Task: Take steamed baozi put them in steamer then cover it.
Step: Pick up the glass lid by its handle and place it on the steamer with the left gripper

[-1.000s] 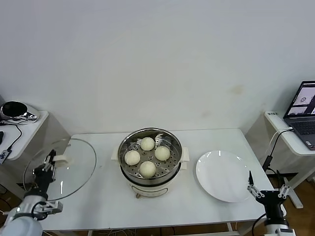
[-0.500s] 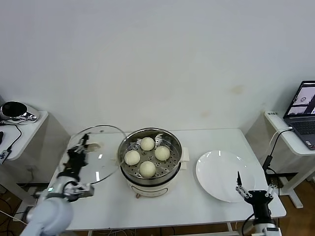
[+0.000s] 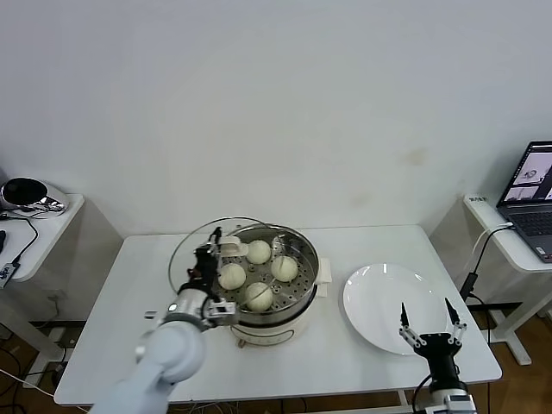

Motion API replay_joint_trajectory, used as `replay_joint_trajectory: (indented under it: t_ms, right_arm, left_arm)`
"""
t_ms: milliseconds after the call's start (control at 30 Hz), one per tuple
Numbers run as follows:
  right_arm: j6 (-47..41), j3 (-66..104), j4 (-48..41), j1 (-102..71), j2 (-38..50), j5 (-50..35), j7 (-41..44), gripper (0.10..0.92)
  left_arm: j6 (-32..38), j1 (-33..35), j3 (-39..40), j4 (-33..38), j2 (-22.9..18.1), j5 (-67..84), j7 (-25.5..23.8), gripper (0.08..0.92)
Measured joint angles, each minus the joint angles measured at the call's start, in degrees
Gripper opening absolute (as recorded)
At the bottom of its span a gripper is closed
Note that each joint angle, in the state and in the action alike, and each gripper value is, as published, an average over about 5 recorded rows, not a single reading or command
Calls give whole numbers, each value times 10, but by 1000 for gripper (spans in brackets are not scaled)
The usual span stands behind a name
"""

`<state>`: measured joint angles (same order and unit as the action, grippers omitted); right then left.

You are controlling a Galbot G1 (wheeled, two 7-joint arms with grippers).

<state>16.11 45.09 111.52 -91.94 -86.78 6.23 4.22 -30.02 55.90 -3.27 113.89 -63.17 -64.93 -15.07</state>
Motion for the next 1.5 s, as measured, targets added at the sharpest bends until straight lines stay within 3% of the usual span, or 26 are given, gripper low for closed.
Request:
replay_joint_trajectory:
  t_ms: [500,1500]
  right_arm:
    - [1,-5,-12,3,2,5,2,823]
    - [6,-12,-17,0,2,10,3,823]
  left_arm:
    - [-15,-44,58,-74,-107,-113,-28,138]
    - [-3,-16,49,-108,-159,-172,-19,149]
